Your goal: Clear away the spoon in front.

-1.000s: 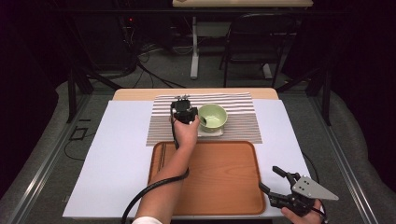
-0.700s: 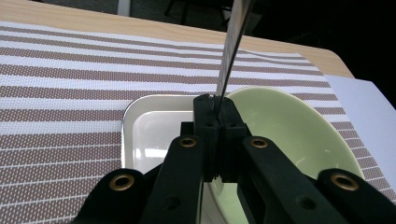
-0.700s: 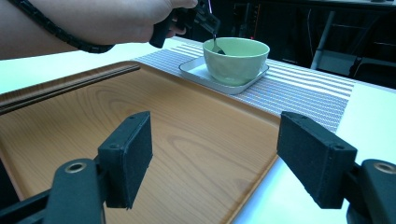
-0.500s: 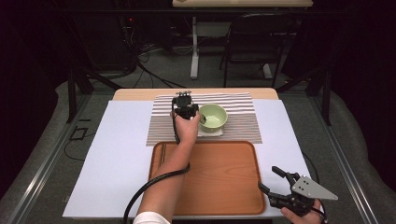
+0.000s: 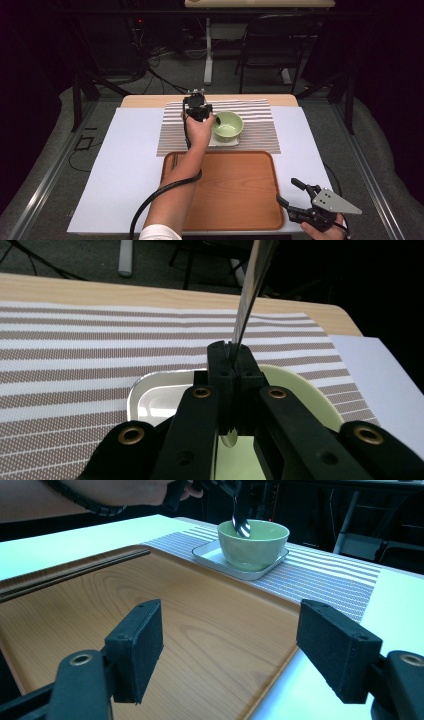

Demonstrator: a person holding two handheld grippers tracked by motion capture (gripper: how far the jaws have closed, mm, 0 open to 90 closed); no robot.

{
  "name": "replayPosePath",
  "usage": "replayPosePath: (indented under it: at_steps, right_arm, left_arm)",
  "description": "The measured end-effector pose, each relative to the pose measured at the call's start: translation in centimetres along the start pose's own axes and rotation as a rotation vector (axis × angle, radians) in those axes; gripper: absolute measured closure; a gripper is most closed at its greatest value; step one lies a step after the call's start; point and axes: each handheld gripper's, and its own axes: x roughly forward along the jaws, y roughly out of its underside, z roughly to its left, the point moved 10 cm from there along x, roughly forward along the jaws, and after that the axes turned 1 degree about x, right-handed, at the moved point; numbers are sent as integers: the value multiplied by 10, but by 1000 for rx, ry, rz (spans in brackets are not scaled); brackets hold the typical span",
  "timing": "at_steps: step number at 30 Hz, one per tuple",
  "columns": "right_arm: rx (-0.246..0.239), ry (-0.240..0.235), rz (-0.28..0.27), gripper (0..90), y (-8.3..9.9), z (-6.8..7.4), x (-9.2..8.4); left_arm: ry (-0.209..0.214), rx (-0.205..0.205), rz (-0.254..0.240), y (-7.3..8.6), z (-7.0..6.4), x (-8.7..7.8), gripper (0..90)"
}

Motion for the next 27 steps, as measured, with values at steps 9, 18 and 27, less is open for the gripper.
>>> replayPosePath:
  at_steps: [9, 18, 27]
  right_arm:
    - [3, 1, 2, 265, 0, 0, 0]
    - [2, 2, 1, 265, 0, 0, 0]
    - [3, 2, 2, 265, 0, 0, 0]
  left_arm:
    - [10, 29, -7, -13, -5, -15, 895]
    - [35, 65, 6, -21, -9, -28, 895]
    - [69, 105, 31, -23, -7, -46, 894]
